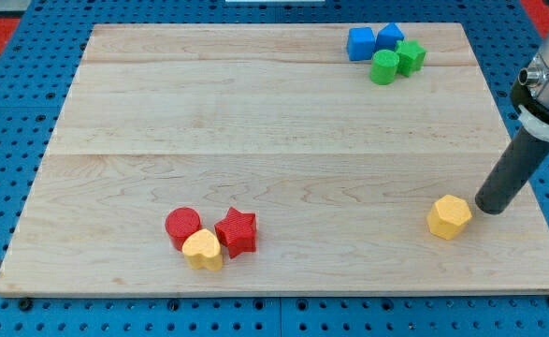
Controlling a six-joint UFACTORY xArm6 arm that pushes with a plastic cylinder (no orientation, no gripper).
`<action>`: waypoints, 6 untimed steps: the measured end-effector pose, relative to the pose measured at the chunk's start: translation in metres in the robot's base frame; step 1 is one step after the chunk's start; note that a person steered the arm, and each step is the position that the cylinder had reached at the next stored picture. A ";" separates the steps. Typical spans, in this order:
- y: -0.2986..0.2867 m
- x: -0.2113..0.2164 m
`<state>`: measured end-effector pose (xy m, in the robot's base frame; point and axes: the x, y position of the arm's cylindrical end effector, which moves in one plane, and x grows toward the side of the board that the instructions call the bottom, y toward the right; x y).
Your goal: Point your arm at the green star
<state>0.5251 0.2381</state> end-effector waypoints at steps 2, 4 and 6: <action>-0.039 0.002; 0.079 -0.190; 0.073 -0.270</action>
